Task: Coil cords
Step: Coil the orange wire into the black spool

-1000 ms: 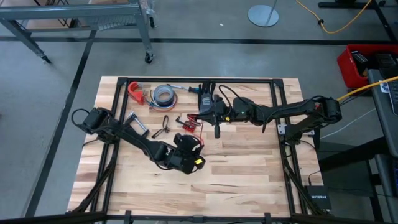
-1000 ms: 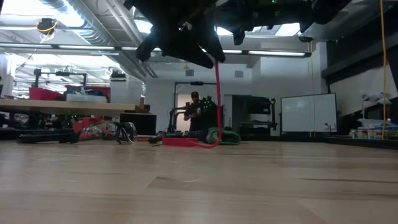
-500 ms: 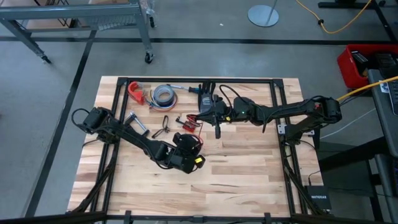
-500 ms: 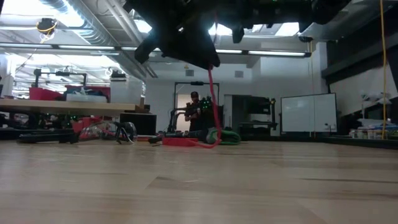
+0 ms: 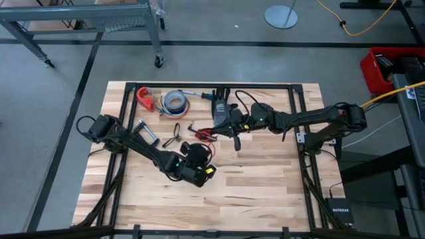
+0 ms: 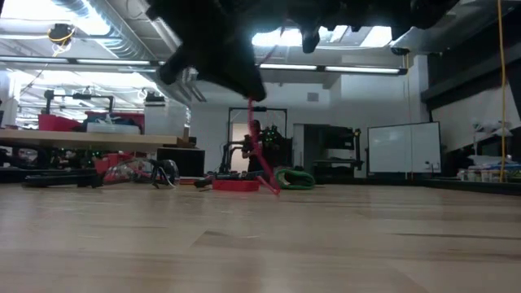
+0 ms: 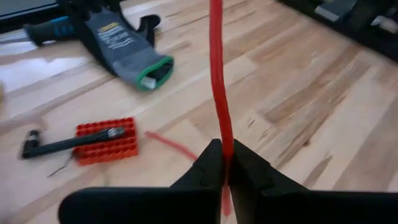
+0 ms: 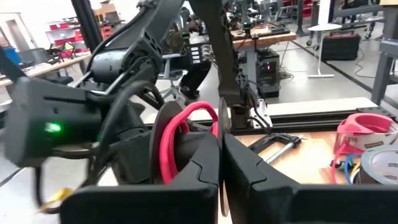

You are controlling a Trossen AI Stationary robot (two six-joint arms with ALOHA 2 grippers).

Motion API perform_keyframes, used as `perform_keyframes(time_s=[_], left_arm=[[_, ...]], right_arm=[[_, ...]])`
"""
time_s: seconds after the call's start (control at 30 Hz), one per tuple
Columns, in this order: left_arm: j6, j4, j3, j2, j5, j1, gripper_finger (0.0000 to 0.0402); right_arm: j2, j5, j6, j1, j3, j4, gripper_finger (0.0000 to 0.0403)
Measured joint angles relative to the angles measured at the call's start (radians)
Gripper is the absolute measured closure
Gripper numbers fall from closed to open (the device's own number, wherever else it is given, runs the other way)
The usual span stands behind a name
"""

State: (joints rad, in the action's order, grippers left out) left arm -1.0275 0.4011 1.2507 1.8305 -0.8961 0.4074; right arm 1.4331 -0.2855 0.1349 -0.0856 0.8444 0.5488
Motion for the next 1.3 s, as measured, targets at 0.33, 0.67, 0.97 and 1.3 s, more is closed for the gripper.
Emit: perform_keyframes(time_s=[0.33,0.67,0.97,1.3], left_arm=[[-0.232,0.237,0.000,-0.001,-0.059,0.046,0.0400],[-0.187,0.238,0.002,-0.023,-0.061,0.028,0.0401],[0.003,0.000,0.002,-0.046,-0.026,-0.019,0.0401],[0.134,-0.106,0.004,-0.046,0.075,-0.089,0.0401]], right_arm=[[-0.079,-0.055,-0.001,0.000,0.000,-0.214,0.0396],[-0.074,-0.091,-0.010,0.001,0.000,-0.451,0.0396],[-0.074,0.085,-0.013,0.001,0.000,-0.503,0.0396],[-0.009,0.102,-0.013,0.009,0.000,-0.525,0.0396]])
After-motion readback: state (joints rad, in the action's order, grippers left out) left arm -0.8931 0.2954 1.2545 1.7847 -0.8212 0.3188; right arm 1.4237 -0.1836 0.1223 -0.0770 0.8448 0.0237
